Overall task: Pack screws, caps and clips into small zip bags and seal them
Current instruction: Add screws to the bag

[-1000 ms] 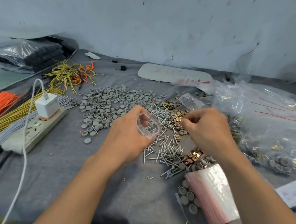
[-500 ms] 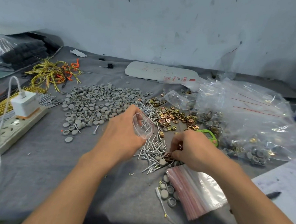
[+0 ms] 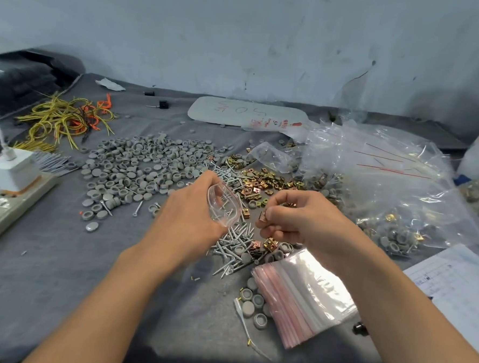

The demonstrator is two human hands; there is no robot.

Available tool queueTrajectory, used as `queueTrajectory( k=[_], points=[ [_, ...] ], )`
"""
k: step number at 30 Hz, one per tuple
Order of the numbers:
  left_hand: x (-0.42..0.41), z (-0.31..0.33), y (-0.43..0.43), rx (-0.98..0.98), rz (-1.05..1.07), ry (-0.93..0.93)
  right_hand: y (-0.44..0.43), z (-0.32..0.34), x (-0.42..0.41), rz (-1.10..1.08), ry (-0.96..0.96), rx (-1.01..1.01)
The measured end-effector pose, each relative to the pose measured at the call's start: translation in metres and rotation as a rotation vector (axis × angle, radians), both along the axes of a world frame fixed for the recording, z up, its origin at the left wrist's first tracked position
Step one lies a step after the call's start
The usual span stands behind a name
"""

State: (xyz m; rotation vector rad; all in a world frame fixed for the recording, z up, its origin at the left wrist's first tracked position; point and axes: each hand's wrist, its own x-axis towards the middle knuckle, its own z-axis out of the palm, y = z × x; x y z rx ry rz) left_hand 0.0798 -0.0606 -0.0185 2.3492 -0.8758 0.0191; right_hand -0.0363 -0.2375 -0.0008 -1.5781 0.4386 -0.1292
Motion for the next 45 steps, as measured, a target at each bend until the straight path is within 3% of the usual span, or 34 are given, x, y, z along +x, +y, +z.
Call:
queueTrajectory(
  k=[5,11,18,24,26,29,36,40,45],
  points=[
    [0.000,0.000,0.001,-0.005,0.005,0.005,-0.002,-0.001,-0.001,-0.001,-0.008,0.369],
    [-0.001,0.000,0.002,-0.010,0.013,-0.006,0.003,-0.005,0.008,-0.012,-0.026,0.549],
    [0.000,0.001,0.004,-0.013,0.018,-0.012,0.011,-0.009,0.014,0.049,-0.029,0.368],
    [-0.003,0.003,0.004,-0.032,-0.006,-0.003,0.013,-0.011,0.015,0.103,-0.078,0.343],
    [-0.004,0.003,0.004,-0.024,-0.011,-0.003,0.015,-0.012,0.016,0.106,-0.113,0.238],
    [-0.005,0.004,0.003,-0.021,-0.023,0.007,0.018,-0.012,0.018,0.084,-0.141,0.051],
    [-0.006,0.002,0.001,-0.021,-0.057,0.003,0.034,-0.010,0.024,-0.034,-0.278,-0.090],
    [-0.006,0.003,0.000,-0.049,-0.090,0.039,0.049,-0.010,0.033,-0.129,-0.300,-0.280],
    [0.001,0.002,0.005,-0.104,-0.037,0.045,0.038,0.002,0.034,-0.130,-0.342,-0.304]
  ],
)
